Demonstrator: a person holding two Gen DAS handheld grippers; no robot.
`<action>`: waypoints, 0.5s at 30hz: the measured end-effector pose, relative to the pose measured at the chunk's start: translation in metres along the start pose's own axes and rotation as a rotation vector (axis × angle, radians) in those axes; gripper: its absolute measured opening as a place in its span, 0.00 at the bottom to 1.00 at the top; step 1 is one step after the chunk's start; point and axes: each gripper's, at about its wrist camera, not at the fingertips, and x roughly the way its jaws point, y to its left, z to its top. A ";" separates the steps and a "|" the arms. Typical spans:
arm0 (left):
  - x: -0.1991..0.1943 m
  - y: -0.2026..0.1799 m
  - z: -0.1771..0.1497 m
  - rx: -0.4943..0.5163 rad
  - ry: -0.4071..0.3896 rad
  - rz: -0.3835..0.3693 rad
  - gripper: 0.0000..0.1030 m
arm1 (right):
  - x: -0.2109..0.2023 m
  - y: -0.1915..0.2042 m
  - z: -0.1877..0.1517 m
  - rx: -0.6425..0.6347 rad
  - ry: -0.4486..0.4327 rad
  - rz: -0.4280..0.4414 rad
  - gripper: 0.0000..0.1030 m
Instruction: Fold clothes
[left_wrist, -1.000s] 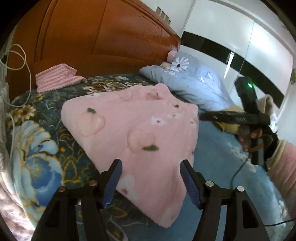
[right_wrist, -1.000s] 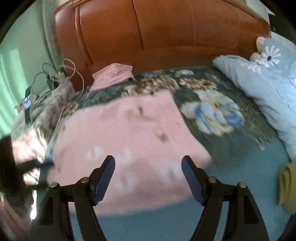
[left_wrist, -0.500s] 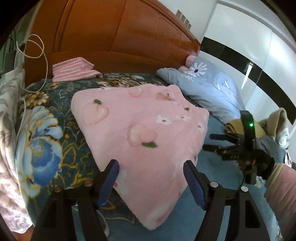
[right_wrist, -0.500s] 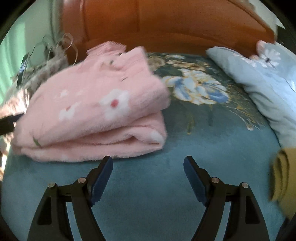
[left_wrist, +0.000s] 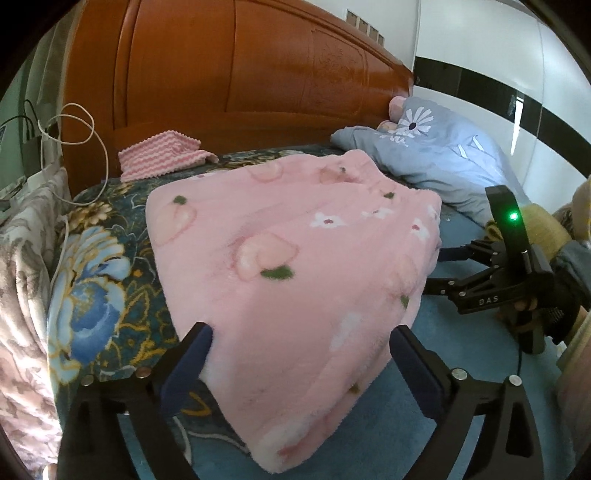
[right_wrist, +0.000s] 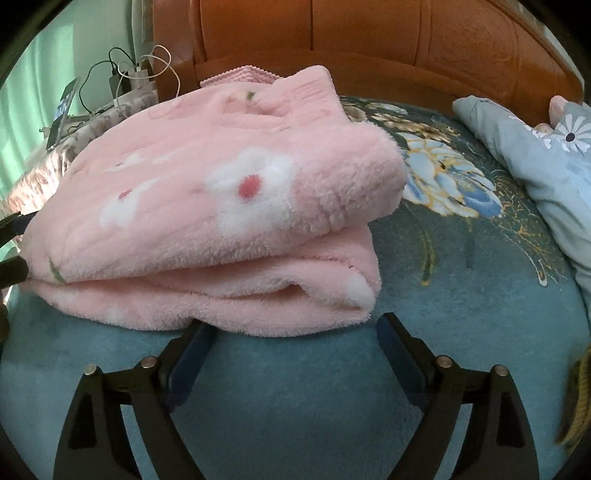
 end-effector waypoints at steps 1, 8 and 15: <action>0.000 0.000 0.000 -0.005 0.000 -0.002 0.97 | 0.000 0.001 0.000 -0.003 0.000 -0.004 0.88; 0.002 0.000 -0.001 -0.036 0.001 -0.006 1.00 | 0.001 0.004 -0.003 -0.014 0.005 -0.045 0.94; 0.007 -0.006 -0.001 -0.019 0.019 0.043 1.00 | -0.001 0.007 -0.004 -0.021 0.003 -0.056 0.94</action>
